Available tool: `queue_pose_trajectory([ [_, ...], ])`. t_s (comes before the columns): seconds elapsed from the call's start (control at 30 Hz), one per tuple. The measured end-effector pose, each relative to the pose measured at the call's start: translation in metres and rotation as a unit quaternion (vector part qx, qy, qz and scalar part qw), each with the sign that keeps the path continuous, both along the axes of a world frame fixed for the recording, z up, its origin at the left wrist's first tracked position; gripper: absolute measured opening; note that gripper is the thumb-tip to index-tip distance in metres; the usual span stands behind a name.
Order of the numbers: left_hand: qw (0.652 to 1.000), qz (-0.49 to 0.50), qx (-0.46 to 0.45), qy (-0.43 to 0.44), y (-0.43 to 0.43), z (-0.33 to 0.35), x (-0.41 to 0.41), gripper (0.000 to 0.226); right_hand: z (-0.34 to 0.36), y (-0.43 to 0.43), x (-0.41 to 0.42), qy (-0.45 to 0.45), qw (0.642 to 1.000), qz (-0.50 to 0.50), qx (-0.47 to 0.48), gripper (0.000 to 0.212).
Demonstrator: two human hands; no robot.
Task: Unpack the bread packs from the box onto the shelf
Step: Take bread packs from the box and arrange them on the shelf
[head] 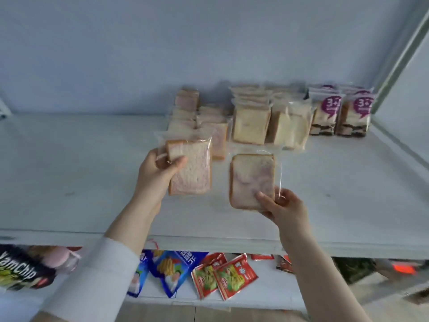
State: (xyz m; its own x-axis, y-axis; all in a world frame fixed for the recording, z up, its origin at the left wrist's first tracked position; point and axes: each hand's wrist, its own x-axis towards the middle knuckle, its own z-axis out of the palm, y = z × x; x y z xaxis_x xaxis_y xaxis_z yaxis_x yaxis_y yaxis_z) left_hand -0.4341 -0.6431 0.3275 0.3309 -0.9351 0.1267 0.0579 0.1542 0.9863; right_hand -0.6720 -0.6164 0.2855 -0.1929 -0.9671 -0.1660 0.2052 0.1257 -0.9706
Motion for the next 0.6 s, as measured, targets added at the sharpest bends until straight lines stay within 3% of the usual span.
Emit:
queue_pose_trajectory([
  [0.23, 0.997, 0.057, 0.043, -0.012, -0.083, -0.031, 0.053, 0.031, -0.010, -0.086, 0.082, 0.037, 0.999, -0.001, -0.027, 0.029],
  [0.37, 0.995, 0.076, 0.053, -0.040, -0.118, -0.050, 0.061, 0.026, -0.023, -0.118, 0.094, 0.182, 0.982, -0.042, 0.005, 0.029],
  [0.47, 0.990, 0.084, 0.047, -0.103, -0.134, -0.061, 0.062, 0.021, -0.030, -0.128, 0.095, 0.360, 0.930, -0.066, 0.040, 0.046],
  [0.6, 0.978, 0.099, 0.036, -0.179, -0.146, -0.059, 0.059, 0.034, -0.029, -0.129, 0.105, 0.372, 0.922, -0.110, 0.005, 0.053],
])
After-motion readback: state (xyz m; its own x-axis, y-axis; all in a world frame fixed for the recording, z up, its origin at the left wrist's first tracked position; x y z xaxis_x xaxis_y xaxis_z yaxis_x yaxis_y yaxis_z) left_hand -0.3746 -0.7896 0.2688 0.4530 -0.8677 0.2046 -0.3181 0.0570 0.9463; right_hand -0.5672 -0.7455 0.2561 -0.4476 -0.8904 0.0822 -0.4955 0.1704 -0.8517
